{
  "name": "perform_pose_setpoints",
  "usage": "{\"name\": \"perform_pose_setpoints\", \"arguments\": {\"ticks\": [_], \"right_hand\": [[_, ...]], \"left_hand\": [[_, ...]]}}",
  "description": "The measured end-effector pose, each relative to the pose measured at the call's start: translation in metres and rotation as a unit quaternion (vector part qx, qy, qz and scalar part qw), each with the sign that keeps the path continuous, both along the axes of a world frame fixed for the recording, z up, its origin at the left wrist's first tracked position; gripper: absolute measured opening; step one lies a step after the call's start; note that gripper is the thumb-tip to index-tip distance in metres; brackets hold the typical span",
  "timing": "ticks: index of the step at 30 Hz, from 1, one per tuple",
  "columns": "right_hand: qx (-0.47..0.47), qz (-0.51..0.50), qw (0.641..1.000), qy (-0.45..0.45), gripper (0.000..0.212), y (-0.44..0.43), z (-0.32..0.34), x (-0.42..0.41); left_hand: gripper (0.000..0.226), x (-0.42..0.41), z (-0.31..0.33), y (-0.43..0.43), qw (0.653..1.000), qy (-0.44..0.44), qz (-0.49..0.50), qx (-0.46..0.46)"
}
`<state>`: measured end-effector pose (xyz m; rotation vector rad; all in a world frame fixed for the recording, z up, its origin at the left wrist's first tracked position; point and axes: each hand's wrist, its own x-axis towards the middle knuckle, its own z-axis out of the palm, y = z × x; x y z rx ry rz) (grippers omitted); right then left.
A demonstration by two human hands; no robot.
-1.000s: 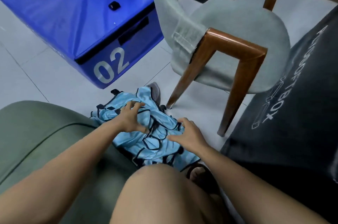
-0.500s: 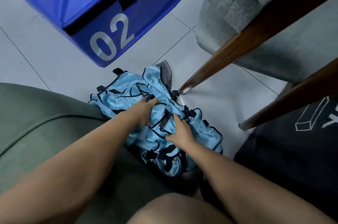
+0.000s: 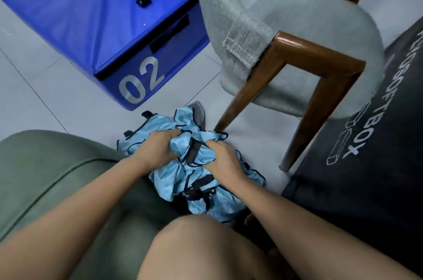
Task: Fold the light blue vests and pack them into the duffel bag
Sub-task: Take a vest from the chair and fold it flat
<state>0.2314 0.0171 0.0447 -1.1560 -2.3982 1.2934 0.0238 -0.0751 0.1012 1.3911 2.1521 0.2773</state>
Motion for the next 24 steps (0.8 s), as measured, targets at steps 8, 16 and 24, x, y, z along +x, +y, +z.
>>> {"name": "perform_pose_setpoints", "arguments": {"ticks": [8,16,24], "right_hand": [[0.03,0.005,0.997,0.076,0.02,0.02,0.145,0.021],[0.114,0.031,0.985,0.129,0.023,0.03,0.31,0.062],[0.262,-0.002,0.952,0.158,0.018,0.05,0.484,0.139]], "left_hand": [[0.027,0.017,0.133,0.006,0.994,0.031,-0.005,0.106],[0.018,0.065,0.29,0.001,0.974,0.022,0.003,0.226],[0.025,0.144,0.43,0.016,0.932,0.012,-0.069,0.356]]}}
